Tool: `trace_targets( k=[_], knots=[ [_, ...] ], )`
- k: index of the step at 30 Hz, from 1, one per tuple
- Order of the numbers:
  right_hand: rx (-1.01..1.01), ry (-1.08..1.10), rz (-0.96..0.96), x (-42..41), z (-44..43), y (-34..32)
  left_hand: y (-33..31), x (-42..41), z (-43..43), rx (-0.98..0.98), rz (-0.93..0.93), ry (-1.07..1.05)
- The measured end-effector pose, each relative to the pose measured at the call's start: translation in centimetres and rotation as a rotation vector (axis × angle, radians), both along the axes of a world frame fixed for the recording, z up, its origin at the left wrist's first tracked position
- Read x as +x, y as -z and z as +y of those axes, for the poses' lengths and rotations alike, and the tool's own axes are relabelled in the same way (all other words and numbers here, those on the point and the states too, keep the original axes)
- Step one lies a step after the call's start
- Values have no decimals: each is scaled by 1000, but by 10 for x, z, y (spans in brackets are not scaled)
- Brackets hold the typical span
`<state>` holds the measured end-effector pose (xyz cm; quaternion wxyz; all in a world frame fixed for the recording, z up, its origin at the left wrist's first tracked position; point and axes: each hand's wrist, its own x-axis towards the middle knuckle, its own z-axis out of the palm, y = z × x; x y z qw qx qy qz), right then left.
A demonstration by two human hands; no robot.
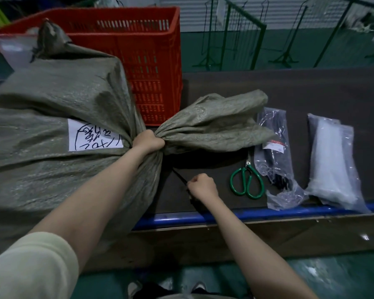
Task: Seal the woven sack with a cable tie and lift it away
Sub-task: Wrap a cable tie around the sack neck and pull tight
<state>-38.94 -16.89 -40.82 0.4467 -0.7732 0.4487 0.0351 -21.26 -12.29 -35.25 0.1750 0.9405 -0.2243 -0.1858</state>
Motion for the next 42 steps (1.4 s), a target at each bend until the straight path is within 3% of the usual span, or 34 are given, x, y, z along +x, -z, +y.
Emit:
trace_targets(
  k=[6,11,16,19,24,26,28,30,32,35,38,42],
  knots=[
    [431,228,-121,52,2,19,-9,0,0,-77,140,-64],
    [739,482,-370,95,5,16,-15,2,5,-94,253,-47],
    [1045,453,-724,106,11,2,-11,0,6,-126,338,56],
    [1008,413,-670,105,8,1,-12,2,9,-188,373,55],
    [955,419,-580,99,4,0,-28,2,13,-339,598,87],
    [887,354,-487,93,5,4,-36,5,10,-459,604,13],
    [814,298,-422,84,8,14,-44,8,7,-587,526,-140],
    [745,273,-403,74,13,19,-47,12,5,-674,329,-193],
    [693,225,-400,64,18,18,-49,14,6,-773,217,-145],
    [614,111,-410,43,21,12,-53,11,12,-877,193,-24],
    [458,45,-425,19,20,4,-55,9,19,-749,250,166],
    [256,17,-565,-6,22,-16,-51,3,31,-371,280,517]
  ],
)
